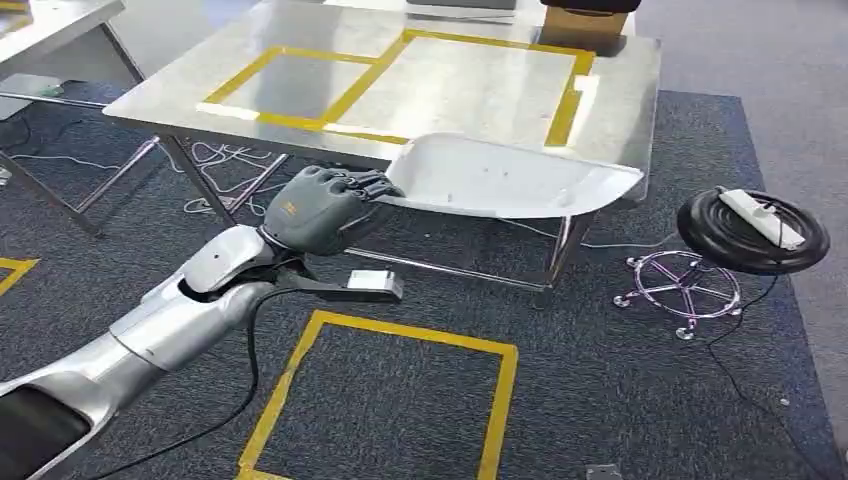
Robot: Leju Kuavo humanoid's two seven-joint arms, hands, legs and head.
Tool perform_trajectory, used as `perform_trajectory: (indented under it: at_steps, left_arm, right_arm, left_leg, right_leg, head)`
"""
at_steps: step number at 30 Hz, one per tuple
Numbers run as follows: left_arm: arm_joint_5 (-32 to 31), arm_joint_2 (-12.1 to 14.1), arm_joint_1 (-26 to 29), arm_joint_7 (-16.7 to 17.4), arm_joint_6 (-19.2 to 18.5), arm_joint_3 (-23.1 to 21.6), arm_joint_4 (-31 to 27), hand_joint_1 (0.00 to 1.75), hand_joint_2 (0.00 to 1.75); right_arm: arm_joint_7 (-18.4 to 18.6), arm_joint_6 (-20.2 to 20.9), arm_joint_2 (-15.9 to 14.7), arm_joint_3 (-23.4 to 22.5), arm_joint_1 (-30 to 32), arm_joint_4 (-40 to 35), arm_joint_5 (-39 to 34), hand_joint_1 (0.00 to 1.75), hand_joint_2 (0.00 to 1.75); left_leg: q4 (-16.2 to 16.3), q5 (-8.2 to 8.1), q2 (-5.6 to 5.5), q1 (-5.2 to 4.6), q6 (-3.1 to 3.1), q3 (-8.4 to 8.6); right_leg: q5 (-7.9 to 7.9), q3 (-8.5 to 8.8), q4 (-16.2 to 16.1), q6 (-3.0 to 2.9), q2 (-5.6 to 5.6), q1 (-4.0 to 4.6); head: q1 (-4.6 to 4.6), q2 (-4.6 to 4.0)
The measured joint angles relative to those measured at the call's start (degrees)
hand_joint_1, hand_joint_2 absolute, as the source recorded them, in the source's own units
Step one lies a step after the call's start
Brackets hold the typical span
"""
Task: Take the parts from the cabinet and place them on the table.
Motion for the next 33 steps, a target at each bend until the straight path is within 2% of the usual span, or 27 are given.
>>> perform_trajectory:
  at_steps: [2,3,4,5,6,7,8,9,11,13,14,16,17,18,19,20,21,22,23,24,25,27,28,29,30,32,33]
  left_arm:
    - [-0.2,-0.1,0.3,0.1,0.0,0.0,0.0,1.75,1.75]
    - [-0.2,-0.1,0.5,0.1,0.0,0.0,0.0,1.75,1.75]
    - [-0.2,-0.1,0.6,0.2,0.0,0.0,0.0,1.75,1.75]
    - [-0.2,-0.1,0.6,0.2,0.0,0.0,0.0,1.75,1.75]
    - [-0.2,-0.1,0.6,0.2,0.0,0.0,0.0,1.75,1.75]
    - [-0.2,-0.1,0.6,0.2,0.0,0.0,0.0,1.75,1.75]
    - [-0.2,0.0,0.5,0.2,0.0,0.0,0.0,1.75,1.75]
    - [-0.3,0.0,0.5,0.3,0.0,0.0,0.0,1.75,1.75]
    - [-0.4,0.0,0.5,0.3,0.1,0.0,0.0,1.75,1.75]
    - [-0.4,0.0,0.4,0.4,0.2,0.0,-0.1,1.75,1.75]
    - [-0.5,0.0,0.3,0.4,0.2,0.0,-0.1,1.75,1.75]
    - [-0.5,0.0,0.3,0.5,0.2,0.0,-0.1,1.75,1.75]
    - [-0.5,0.0,0.5,0.5,0.2,0.0,-0.1,1.75,1.75]
    - [-0.5,0.0,0.6,0.5,0.2,0.0,-0.1,1.75,1.75]
    - [-0.5,0.1,0.8,0.5,0.2,0.0,-0.1,1.75,1.75]
    - [-0.5,0.1,0.8,0.5,0.2,0.0,-0.1,1.75,1.75]
    - [-0.5,0.1,0.7,0.5,0.2,0.0,-0.1,1.75,1.75]
    - [-0.5,0.1,0.6,0.5,0.2,0.0,-0.1,1.75,1.75]
    - [-0.5,0.1,0.4,0.5,0.3,0.0,-0.1,1.75,1.75]
    - [-0.5,0.1,0.3,0.5,0.3,0.0,-0.1,1.75,1.75]
    - [-0.5,0.1,0.4,0.5,0.3,0.0,-0.1,1.75,1.75]
    - [-0.5,0.1,0.5,0.5,0.3,0.0,-0.1,1.75,1.75]
    - [-0.5,0.2,0.5,0.5,0.3,0.1,-0.1,1.75,1.75]
    - [-0.5,0.1,0.4,0.5,0.3,0.1,-0.1,1.75,1.75]
    - [-0.6,0.1,0.3,0.5,0.3,0.1,-0.1,1.75,1.75]
    - [-0.6,0.0,0.6,0.5,0.3,0.0,-0.1,1.75,1.75]
    - [-0.6,0.0,0.7,0.5,0.3,0.0,-0.1,1.75,1.75]
  right_arm:
    - [0.0,0.0,0.0,0.0,0.2,0.0,0.0,0.00,1.75]
    - [0.0,0.0,0.0,0.0,0.2,0.0,0.0,0.00,1.75]
    - [0.0,0.0,0.0,0.0,0.2,0.0,0.0,0.00,1.75]
    - [0.0,0.0,0.0,0.0,0.2,0.0,0.0,0.00,1.75]
    - [0.0,0.0,0.0,0.0,0.1,0.0,0.0,0.00,1.75]
    - [0.0,0.0,0.0,0.0,0.1,0.0,0.0,0.00,1.75]
    - [0.0,0.0,0.2,0.0,0.0,0.0,0.0,0.00,1.75]
    - [0.0,0.0,0.2,0.0,0.1,0.0,0.0,0.00,1.75]
    - [0.0,0.0,0.1,0.0,0.1,0.0,0.0,0.00,1.75]
    - [0.0,0.0,0.1,0.0,0.1,0.0,0.0,0.00,1.75]
    - [0.0,-0.1,0.1,0.0,0.1,0.0,0.0,0.00,1.75]
    - [0.0,-0.2,0.1,0.0,0.1,0.0,0.0,0.00,1.75]
    - [0.0,-0.2,0.1,0.0,0.1,0.0,0.0,0.00,1.75]
    - [0.0,-0.2,0.1,0.0,0.1,0.0,0.0,0.00,1.75]
    - [0.0,-0.2,0.1,0.0,0.1,0.0,0.0,0.00,1.75]
    - [0.0,-0.2,0.1,0.0,0.1,0.0,0.0,0.00,1.75]
    - [0.0,-0.2,0.1,0.0,0.1,0.0,0.0,0.00,1.75]
    - [0.0,-0.2,0.1,0.0,0.1,0.0,0.0,0.00,1.75]
    - [0.0,-0.2,0.1,0.0,0.1,0.0,0.0,0.00,1.75]
    - [0.0,-0.2,0.1,0.0,0.1,0.0,0.0,0.00,1.75]
    - [0.0,-0.2,0.1,0.0,0.2,0.0,0.0,0.00,1.75]
    - [0.0,-0.2,0.1,0.0,0.1,0.0,0.0,0.00,1.75]
    - [0.0,-0.2,0.1,0.0,0.1,0.0,0.0,0.00,1.75]
    - [0.0,-0.2,0.1,0.0,0.1,0.0,0.0,0.00,1.75]
    - [0.0,-0.2,0.1,0.0,0.0,0.0,0.0,0.00,1.75]
    - [0.0,-0.2,0.1,0.0,0.1,0.0,0.0,0.00,1.75]
    - [0.0,-0.2,0.1,0.0,0.2,0.0,0.0,0.00,1.75]
  left_leg:
    - [0.0,-0.13,-0.02,0.00,0.10,-0.01]
    - [0.1,-0.24,-0.06,0.06,-0.02,0.05]
    - [0.2,-0.41,-0.17,0.20,-0.27,0.14]
    - [0.4,-0.64,-0.25,0.45,-0.62,0.22]
    - [0.7,-0.96,-0.30,0.78,-1.07,0.31]
    - [1.4,-1.42,-0.32,0.96,-1.60,0.33]
    - [1.8,-1.79,-0.38,0.69,-2.19,0.01]
    - [2.0,-1.80,-0.41,0.69,-2.39,-0.04]
    - [1.6,-1.62,-0.45,0.84,-2.78,0.11]
    - [1.6,-2.27,-0.24,1.13,-3.49,0.38]
    - [4.2,-3.62,0.13,1.10,-3.52,-0.80]
    - [13.9,-7.68,0.16,0.99,-3.47,-5.94]
    - [18.1,-8.93,0.16,0.93,-3.38,-8.47]
    - [20.2,-9.01,0.16,0.87,-3.21,-10.06]
    - [19.5,-7.55,0.16,0.78,-2.92,-10.18]
    - [16.3,-4.97,0.16,0.64,-2.57,-8.93]
    - [11.4,-2.10,0.16,0.44,-2.17,-6.67]
    - [6.7,0.07,0.20,0.26,-1.82,-4.30]
    - [3.5,0.52,0.46,0.01,-1.53,-2.58]
    - [2.2,-0.34,0.45,-0.08,-1.77,-2.07]
    - [2.3,-0.40,0.38,-0.17,-1.76,-2.18]
    - [2.1,-0.57,0.27,-0.29,-1.19,-2.05]
    - [1.7,-0.39,0.27,0.09,-0.85,-1.59]
    - [1.7,-0.61,0.25,0.00,-0.52,-1.28]
    - [1.7,-0.83,0.25,-0.05,-0.20,-1.05]
    - [1.7,-1.28,0.25,-0.25,0.22,-0.68]
    - [1.7,-1.50,0.23,-0.31,0.22,-0.49]
  right_leg:
    - [-3.32,-4.52,8.8,0.35,0.01,-0.05]
    - [-3.16,-5.50,10.1,0.56,-0.01,-0.12]
    - [-1.55,-4.93,8.5,0.75,-0.02,-0.25]
    - [1.05,-3.05,4.3,0.93,-0.04,-0.43]
    - [3.68,-0.45,-1.0,1.27,-0.07,-0.65]
    - [5.48,1.93,-5.8,1.80,-0.07,-1.05]
    - [4.34,2.72,-6.3,1.53,0.60,-0.64]
    - [4.50,2.47,-6.3,0.19,0.83,-0.75]
    - [4.33,2.23,-6.0,-0.74,0.83,-0.39]
    - [4.37,2.57,-6.2,-1.74,0.87,-0.54]
    - [4.25,2.74,-6.3,-2.03,0.83,-0.56]
    - [4.04,2.93,-6.3,-2.38,0.65,-0.47]
    - [3.90,3.01,-6.3,-2.53,0.56,-0.37]
    - [3.79,3.11,-6.3,-2.62,0.54,-0.27]
    - [3.65,3.30,-6.3,-2.65,0.54,-0.20]
    - [3.48,3.55,-6.3,-2.61,0.55,-0.16]
    - [3.27,3.88,-6.3,-2.51,0.56,-0.16]
    - [3.06,4.16,-6.3,-2.36,0.56,-0.17]
    - [2.85,4.22,-6.3,-2.05,0.58,0.00]
    - [2.51,4.10,-6.1,-1.67,0.72,0.29]
    - [2.49,4.21,-6.5,-1.44,0.69,0.22]
    - [2.40,4.70,-7.1,-0.68,0.60,0.05]
    - [2.09,4.42,-6.8,-0.41,0.41,-0.03]
    - [1.22,4.04,-5.2,-0.31,0.05,0.04]
    - [-0.81,2.10,-1.1,-0.25,0.01,0.10]
    - [-4.31,-3.18,8.3,-0.12,0.02,0.23]
    - [-4.68,-5.01,10.9,-0.04,0.01,0.26]
  head:
    - [-0.04,0.00]
    - [0.00,0.00]
    - [-0.04,0.00]
    - [-0.04,0.00]
    - [-0.02,0.00]
    - [0.04,0.00]
    - [0.22,0.00]
    - [-0.04,0.00]
    - [-0.07,0.00]
    - [-0.11,0.00]
    - [-0.35,0.00]
    - [-0.52,0.00]
    - [-0.52,0.00]
    - [-0.55,0.00]
    - [-0.55,0.00]
    - [-0.57,0.00]
    - [-0.52,0.00]
    - [-0.57,0.00]
    - [-0.59,0.00]
    - [-0.62,0.00]
    - [-0.48,0.00]
    - [-0.54,0.00]
    - [-0.59,0.00]
    - [-0.37,0.00]
    - [-0.24,0.00]
    - [-0.28,0.00]
    - [-0.20,0.00]
